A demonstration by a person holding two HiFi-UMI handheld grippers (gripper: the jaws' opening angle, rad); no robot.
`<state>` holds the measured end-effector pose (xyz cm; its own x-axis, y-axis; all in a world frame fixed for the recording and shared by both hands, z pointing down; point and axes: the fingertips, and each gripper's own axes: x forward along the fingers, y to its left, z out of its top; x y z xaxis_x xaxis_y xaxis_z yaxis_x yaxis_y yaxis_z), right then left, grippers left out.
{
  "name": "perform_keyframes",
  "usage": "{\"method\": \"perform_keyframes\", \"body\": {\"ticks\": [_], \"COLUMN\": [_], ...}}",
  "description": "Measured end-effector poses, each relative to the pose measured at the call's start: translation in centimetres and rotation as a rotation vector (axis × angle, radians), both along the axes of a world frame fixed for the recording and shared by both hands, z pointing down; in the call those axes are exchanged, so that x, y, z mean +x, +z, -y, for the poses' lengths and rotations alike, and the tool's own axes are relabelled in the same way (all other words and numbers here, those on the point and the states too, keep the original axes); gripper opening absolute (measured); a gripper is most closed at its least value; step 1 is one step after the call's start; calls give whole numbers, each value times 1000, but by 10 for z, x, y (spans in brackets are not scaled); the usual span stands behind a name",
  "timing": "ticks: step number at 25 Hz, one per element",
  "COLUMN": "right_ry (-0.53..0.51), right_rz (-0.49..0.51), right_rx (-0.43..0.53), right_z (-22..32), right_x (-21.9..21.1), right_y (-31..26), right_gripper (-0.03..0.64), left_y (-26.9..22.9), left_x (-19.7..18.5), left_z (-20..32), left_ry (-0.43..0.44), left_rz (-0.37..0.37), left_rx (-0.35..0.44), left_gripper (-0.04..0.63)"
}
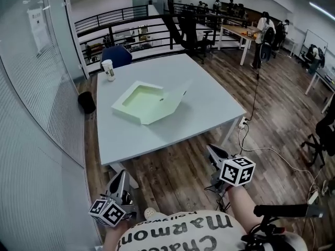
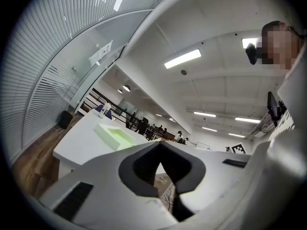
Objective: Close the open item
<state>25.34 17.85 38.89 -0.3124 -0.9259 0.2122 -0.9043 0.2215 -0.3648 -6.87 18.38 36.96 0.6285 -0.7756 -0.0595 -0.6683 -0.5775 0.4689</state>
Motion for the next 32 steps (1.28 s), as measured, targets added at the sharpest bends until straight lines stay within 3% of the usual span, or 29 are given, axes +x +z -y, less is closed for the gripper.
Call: {"method": "perform_keyframes", "body": {"ticks": [10, 17, 24, 27, 32], "right_ry": [201, 323, 393, 389, 354], "right_rz": [52, 100, 207, 257, 245], "right_rx": [0, -17, -83, -79, -86], "right_z": [97, 141, 173, 201, 263], "right_x": [-16, -25, -4, 5, 30], "right_y": [-8, 14, 41, 43, 50], "right_gripper": [0, 0, 0, 0, 0], "left_y": [-15, 7, 27, 34, 35], "left_x": [-45, -57, -57, -45, -23], "left_z": [126, 186, 230, 247, 286], "left_ry": [125, 231, 229, 234, 216], "left_rz": [67, 157, 58, 65, 76], "left_rx": [41, 36, -30, -40, -36], "left_gripper": [-9, -9, -9, -9, -9]}}
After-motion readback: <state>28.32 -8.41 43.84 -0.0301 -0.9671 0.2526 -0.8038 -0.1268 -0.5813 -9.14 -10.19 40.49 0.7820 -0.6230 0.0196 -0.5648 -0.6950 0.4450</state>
